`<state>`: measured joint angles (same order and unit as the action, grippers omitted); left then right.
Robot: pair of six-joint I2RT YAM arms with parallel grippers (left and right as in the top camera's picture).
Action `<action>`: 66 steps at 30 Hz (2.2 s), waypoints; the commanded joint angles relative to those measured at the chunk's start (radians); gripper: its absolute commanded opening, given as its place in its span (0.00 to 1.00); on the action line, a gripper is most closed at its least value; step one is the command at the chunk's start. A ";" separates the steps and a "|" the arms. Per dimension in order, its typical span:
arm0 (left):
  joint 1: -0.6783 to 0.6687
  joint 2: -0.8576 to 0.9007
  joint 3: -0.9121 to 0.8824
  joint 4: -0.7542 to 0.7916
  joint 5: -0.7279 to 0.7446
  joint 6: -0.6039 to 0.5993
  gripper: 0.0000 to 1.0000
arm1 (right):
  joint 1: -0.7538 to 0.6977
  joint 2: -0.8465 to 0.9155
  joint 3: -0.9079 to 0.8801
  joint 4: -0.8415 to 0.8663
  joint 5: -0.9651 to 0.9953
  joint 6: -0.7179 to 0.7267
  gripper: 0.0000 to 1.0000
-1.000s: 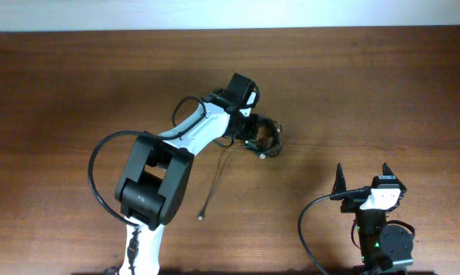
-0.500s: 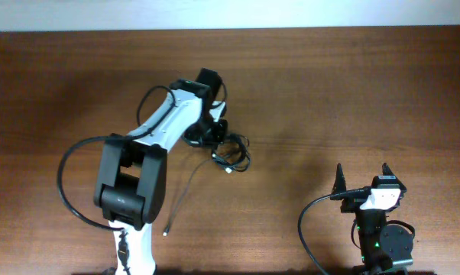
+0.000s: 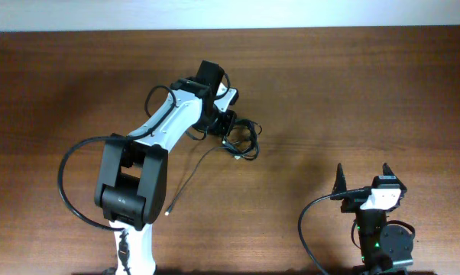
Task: Untangle cables
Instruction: 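Lower the left gripper and grasp the black cable coil, then reach the right gripper toward the coil beside the left gripper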
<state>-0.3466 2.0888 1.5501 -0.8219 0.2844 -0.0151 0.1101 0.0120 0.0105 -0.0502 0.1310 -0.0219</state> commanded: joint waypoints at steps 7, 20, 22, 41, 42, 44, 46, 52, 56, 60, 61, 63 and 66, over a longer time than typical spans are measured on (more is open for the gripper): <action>-0.002 -0.027 -0.007 0.008 0.042 0.001 0.00 | -0.007 -0.006 -0.004 0.044 -0.365 0.145 0.98; -0.002 -0.027 -0.007 0.011 0.042 -0.049 0.00 | -0.006 0.274 0.552 -0.201 -0.410 0.327 0.98; -0.002 -0.027 -0.007 0.011 0.042 -0.088 0.00 | -0.006 0.388 0.674 -0.312 -0.420 0.355 0.98; -0.002 -0.027 -0.007 0.025 -0.003 -0.417 0.00 | -0.003 1.220 1.075 -0.594 -1.010 0.409 0.74; -0.002 -0.027 -0.007 0.025 -0.003 -0.416 0.00 | 0.002 1.246 1.075 -0.599 -1.002 0.409 0.74; -0.002 -0.027 -0.007 0.021 -0.003 -0.383 0.00 | 0.021 1.296 1.074 -0.628 -0.916 0.430 0.74; -0.002 -0.027 -0.007 0.013 -0.003 -0.377 0.00 | 0.046 1.334 1.074 -0.644 -0.821 0.455 0.74; -0.002 -0.027 -0.007 0.002 0.000 -0.324 0.01 | 0.165 1.492 1.074 -0.635 -0.546 0.515 0.74; -0.002 -0.027 -0.007 0.002 0.000 -0.324 0.00 | 0.216 1.595 1.074 -0.581 -0.488 0.537 0.68; -0.002 -0.027 -0.007 0.002 0.000 -0.324 0.00 | 0.252 1.709 1.074 -0.463 -0.488 0.608 0.64; -0.002 -0.027 -0.007 0.002 0.000 -0.324 0.00 | 0.262 1.744 1.074 -0.405 -0.488 0.616 0.58; -0.002 -0.027 -0.007 0.002 0.000 -0.324 0.00 | 0.275 1.794 1.074 -0.336 -0.477 0.647 0.53; -0.002 -0.027 -0.007 0.003 0.000 -0.324 0.00 | 0.279 1.841 1.074 -0.303 -0.415 0.693 0.51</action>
<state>-0.3470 2.0888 1.5486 -0.8211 0.2806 -0.3584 0.3817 1.8187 1.0718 -0.3710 -0.3515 0.6151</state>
